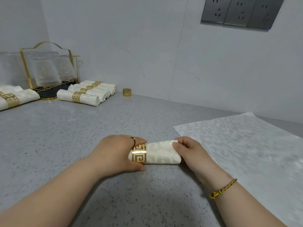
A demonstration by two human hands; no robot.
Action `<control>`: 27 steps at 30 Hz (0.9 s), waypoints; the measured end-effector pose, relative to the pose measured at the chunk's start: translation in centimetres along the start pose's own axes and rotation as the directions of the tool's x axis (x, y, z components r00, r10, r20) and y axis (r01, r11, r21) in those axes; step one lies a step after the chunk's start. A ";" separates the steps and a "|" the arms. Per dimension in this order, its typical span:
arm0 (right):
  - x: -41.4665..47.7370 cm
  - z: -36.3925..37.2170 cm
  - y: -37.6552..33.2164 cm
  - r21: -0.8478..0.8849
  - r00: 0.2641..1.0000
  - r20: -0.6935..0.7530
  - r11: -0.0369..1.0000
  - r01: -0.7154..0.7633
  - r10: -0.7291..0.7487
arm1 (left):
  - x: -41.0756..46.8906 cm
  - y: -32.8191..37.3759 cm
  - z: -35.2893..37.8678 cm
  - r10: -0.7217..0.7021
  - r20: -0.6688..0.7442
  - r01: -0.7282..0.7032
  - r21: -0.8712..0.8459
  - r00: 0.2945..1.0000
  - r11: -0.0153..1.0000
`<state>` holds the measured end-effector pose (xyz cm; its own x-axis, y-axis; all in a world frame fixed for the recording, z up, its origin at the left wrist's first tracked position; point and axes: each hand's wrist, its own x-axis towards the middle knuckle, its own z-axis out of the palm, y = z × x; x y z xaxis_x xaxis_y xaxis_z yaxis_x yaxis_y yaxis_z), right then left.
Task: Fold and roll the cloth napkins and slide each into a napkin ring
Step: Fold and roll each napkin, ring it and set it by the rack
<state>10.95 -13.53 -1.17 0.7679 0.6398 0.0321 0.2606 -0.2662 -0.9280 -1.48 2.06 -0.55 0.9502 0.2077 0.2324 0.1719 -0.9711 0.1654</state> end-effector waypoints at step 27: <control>-1.2 2.0 -0.1 -0.701 0.822 0.267 0.484 0.524 -0.503 | -0.5 -0.9 -0.7 -0.105 0.052 0.103 0.031 0.993 0.994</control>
<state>8.79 -12.80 -1.87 0.3437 0.8524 0.3941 0.9387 -0.2990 -0.1717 -2.27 2.92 -0.09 0.9391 0.3021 0.1640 0.2772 -0.9476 0.1585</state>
